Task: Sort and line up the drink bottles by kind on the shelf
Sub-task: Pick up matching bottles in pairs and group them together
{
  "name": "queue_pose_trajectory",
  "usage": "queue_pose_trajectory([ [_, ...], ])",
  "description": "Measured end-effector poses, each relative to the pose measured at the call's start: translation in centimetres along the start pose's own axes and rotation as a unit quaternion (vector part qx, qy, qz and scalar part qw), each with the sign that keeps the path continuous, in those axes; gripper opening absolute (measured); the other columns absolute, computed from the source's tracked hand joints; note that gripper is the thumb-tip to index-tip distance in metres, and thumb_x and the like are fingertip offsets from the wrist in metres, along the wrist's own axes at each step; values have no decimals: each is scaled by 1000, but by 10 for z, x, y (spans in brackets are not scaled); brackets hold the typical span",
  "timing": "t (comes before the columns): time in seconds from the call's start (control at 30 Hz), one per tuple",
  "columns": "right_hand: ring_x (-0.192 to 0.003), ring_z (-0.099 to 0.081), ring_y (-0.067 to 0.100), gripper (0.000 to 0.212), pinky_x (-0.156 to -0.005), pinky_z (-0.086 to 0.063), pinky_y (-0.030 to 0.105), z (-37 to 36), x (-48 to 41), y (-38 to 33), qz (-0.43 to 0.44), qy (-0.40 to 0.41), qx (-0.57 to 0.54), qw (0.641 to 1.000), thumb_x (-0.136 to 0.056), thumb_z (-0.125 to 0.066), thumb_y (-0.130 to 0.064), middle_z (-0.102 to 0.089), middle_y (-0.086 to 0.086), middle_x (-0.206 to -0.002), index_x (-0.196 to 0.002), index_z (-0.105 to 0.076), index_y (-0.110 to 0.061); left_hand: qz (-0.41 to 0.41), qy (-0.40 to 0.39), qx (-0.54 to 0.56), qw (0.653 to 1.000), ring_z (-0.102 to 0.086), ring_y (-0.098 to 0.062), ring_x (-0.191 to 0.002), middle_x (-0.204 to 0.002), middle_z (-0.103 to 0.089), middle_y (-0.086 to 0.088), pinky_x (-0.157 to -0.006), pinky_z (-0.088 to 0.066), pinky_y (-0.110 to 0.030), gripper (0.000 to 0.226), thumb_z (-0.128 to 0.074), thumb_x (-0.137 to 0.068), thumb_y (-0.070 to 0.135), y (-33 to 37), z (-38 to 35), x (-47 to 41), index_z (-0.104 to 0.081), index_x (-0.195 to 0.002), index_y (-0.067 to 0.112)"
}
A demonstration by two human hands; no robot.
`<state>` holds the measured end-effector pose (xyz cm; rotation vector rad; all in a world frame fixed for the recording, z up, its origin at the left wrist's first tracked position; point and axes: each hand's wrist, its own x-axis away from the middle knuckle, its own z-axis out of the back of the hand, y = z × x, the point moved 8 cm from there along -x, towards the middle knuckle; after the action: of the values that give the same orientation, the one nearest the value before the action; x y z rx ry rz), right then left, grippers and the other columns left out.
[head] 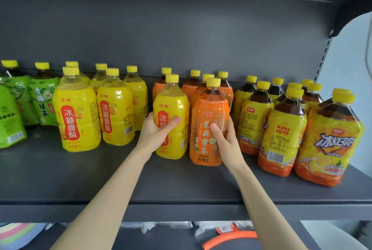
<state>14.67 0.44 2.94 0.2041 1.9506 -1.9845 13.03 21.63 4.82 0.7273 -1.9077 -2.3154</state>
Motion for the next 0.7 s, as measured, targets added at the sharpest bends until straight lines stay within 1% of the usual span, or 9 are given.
queue_pose_trajectory([
  [0.13, -129, -44, 16, 88, -101, -44, 34, 3, 8, -9, 9, 44, 44, 998, -75, -59, -57, -29, -3, -148, -150, -18, -36, -2, 20, 7, 1000, -51, -12, -106, -121, -53, 4, -80, -44, -27, 70, -71, -75, 42, 4, 7, 13, -39, -134, 22],
  [0.2, -133, -37, 14, 81, -102, -40, 30, 8, 18, -18, 44, 95, 74, 992, -80, -62, -49, -24, -5, -149, -148, -21, -32, -7, 23, 12, 1000, -50, -11, -104, -121, -51, 5, -74, -44, -20, 70, -70, -77, 41, 7, 8, 19, -36, -135, 21],
  [0.27, -132, -35, 13, 75, -100, -35, 18, 15, 34, -32, 103, 165, 104, 975, -83, -67, -40, -27, -4, -144, -145, -28, -28, -20, 28, 9, 999, -51, -10, -103, -121, -51, 4, -68, -42, -14, 70, -70, -77, 38, 11, 10, 26, -35, -134, 19],
  [0.33, -123, -43, 10, 58, -94, -36, 9, 14, 53, -48, 174, 202, 101, 959, -84, -71, -35, -37, -5, -133, -133, -41, -26, -37, 40, 12, 998, -52, -10, -103, -122, -53, 3, -70, -42, -15, 72, -70, -75, 39, 14, 13, 35, -35, -134, 18],
  [0.4, -110, -52, 4, 39, -89, -44, 14, 1, 63, -56, 194, 167, 68, 964, -84, -65, -38, -50, -6, -121, -119, -51, -26, -55, 58, 18, 997, -53, -10, -104, -124, -53, 2, -75, -44, -17, 77, -67, -70, 46, 17, 17, 47, -35, -135, 19],
  [0.43, -107, -55, 3, 38, -87, -46, 17, -11, 64, -55, 176, 129, 45, 975, -84, -62, -41, -56, -8, -118, -117, -54, -26, -65, 66, 20, 995, -54, -10, -104, -124, -53, 2, -76, -45, -17, 79, -65, -69, 49, 19, 20, 54, -35, -136, 20],
  [0.5, -109, -56, -2, 48, -87, -47, 15, -42, 64, -51, 124, 32, 10, 992, -83, -58, -50, -58, -12, -122, -126, -51, -30, -84, 78, 25, 993, -56, -7, -104, -124, -54, 5, -78, -47, -17, 77, -65, -73, 55, 24, 27, 69, -36, -136, 22],
  [0.6, -116, -52, -8, 60, -90, -47, 14, -95, 67, -50, 64, -94, -78, 990, -84, -56, -57, -51, -13, -134, -137, -36, -40, -104, 83, 36, 990, -59, 6, -99, -115, -58, 14, -75, -50, -12, 66, -56, -77, 62, 33, 44, 90, -39, -131, 27],
  [0.7, -111, -56, -8, 63, -88, -49, 15, -136, 75, -59, 61, -121, -105, 985, -85, -53, -51, -55, -20, -126, -142, -28, -38, -108, 76, 54, 990, -54, 20, -94, -114, -53, 23, -70, -45, -3, 57, -43, -80, 51, 42, 67, 108, -35, -133, 30],
])
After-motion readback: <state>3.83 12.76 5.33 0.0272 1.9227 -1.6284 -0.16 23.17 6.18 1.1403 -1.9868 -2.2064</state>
